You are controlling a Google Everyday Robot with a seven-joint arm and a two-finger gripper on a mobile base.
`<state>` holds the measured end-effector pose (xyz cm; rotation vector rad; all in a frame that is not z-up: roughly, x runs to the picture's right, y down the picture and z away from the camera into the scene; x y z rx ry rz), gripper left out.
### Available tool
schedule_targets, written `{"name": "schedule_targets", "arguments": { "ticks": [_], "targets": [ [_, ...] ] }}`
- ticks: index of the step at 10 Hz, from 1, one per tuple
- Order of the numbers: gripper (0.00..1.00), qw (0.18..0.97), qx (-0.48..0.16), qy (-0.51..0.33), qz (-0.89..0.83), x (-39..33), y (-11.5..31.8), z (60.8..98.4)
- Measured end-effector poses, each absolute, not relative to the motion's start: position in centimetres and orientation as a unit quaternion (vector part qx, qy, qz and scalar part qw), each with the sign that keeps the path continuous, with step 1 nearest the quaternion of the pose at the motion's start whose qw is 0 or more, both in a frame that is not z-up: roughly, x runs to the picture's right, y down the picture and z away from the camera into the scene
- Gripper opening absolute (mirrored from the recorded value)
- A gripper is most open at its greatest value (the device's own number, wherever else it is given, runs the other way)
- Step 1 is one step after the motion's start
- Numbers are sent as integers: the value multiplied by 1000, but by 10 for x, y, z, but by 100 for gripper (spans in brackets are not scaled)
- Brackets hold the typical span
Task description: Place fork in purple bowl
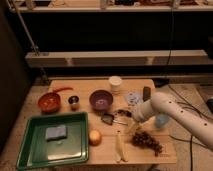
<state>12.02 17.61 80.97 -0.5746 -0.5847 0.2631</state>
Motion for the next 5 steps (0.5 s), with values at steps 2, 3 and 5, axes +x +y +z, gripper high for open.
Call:
{"name": "schedule_targets", "arguments": {
  "ticks": [2,3,5],
  "targets": [
    [80,906,-280,-289,130,123,181,810],
    [80,906,-281,-289,131,125,183,810],
    [80,909,-286,-272,133,133,188,814]
  ]
}}
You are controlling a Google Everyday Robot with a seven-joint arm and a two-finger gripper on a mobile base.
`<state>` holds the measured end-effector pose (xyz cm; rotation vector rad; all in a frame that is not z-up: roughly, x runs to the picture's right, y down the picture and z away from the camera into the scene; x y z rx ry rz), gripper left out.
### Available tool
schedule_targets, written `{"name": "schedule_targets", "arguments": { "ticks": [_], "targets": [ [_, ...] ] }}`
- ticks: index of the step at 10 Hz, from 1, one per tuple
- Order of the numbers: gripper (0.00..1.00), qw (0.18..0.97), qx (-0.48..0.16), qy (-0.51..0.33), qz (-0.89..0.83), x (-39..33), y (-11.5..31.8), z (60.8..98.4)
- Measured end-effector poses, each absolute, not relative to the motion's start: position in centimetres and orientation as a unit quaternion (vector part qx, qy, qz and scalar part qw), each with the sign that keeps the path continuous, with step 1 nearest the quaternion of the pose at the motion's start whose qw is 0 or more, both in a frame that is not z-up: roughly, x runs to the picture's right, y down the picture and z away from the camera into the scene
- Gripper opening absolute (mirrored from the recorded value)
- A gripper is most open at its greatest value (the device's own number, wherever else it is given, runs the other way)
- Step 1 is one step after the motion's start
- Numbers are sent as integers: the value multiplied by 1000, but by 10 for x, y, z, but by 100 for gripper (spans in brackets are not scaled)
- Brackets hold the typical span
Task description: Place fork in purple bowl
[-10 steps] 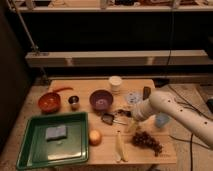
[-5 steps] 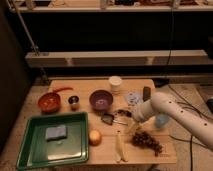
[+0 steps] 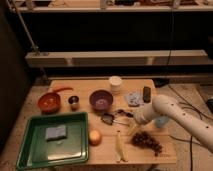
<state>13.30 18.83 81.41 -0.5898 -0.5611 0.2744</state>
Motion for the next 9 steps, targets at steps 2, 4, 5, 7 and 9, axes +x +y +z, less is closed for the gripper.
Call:
{"name": "schedule_targets", "arguments": {
  "ticks": [2,4,5,7,9],
  "targets": [
    [80,908,-292,-264,143,142,196,822],
    [80,904,-299,-269,149,145,202,827],
    [80,900,-303,-274,150,144,206,831],
    [80,896,-310,-279,154,144,211,837],
    [80,890,-316,-286,164,143,218,844]
  ]
}}
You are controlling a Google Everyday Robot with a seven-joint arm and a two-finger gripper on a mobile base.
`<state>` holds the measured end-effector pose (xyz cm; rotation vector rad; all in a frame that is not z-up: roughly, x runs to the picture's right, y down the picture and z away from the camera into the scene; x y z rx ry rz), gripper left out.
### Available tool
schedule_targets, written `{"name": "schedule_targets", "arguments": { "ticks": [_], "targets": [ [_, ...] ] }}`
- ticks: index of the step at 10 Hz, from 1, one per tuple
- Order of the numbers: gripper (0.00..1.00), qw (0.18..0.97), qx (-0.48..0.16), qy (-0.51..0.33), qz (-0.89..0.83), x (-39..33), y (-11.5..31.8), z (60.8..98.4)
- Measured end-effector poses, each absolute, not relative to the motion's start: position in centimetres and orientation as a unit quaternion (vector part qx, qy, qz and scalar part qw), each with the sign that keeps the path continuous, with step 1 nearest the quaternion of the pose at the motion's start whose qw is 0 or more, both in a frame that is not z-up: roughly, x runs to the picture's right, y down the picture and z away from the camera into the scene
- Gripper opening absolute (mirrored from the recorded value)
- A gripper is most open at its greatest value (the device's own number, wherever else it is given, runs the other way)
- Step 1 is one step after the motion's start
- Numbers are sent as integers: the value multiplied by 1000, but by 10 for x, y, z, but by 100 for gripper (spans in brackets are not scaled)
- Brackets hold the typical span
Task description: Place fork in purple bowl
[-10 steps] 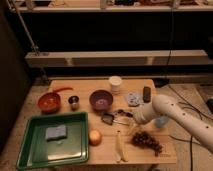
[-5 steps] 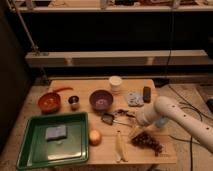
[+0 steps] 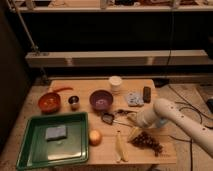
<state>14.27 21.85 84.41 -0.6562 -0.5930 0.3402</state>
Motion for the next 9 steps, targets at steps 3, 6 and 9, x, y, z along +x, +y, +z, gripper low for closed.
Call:
{"name": "schedule_targets", "arguments": {
  "ticks": [3,6,9],
  "targets": [
    [66,884,-318,-293,178,144,223,848],
    [39,884,-317,-293,179,145,225,849],
    [17,885,-316,-292,179,147,222,848]
  ]
}}
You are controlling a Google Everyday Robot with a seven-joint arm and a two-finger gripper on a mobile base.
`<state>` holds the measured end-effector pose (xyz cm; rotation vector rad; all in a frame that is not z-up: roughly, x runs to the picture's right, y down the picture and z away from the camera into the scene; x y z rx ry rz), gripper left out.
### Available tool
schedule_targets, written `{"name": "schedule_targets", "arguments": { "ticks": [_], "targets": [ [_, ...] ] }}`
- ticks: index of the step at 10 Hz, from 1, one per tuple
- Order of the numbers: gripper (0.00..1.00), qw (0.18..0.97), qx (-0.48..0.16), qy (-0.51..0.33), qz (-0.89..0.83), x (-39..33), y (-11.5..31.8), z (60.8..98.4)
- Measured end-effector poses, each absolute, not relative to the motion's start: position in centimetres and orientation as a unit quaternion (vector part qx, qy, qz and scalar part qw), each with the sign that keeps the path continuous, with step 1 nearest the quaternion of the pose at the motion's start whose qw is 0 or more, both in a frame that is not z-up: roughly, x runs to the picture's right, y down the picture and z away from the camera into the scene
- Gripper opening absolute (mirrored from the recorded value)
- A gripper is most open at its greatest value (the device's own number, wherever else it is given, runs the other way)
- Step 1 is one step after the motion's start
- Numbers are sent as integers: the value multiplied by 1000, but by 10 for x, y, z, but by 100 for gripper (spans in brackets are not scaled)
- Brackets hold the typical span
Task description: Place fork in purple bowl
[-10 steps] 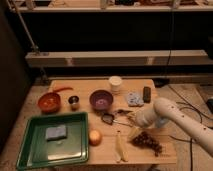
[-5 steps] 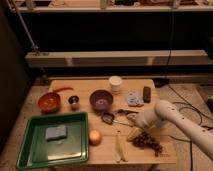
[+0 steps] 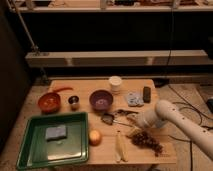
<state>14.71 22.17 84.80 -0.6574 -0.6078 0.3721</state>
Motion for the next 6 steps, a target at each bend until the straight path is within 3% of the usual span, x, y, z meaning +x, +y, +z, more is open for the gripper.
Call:
{"name": "schedule_targets", "arguments": {
  "ticks": [6],
  "targets": [
    [17,883,-319,-294,178,146,220,847]
  ]
}}
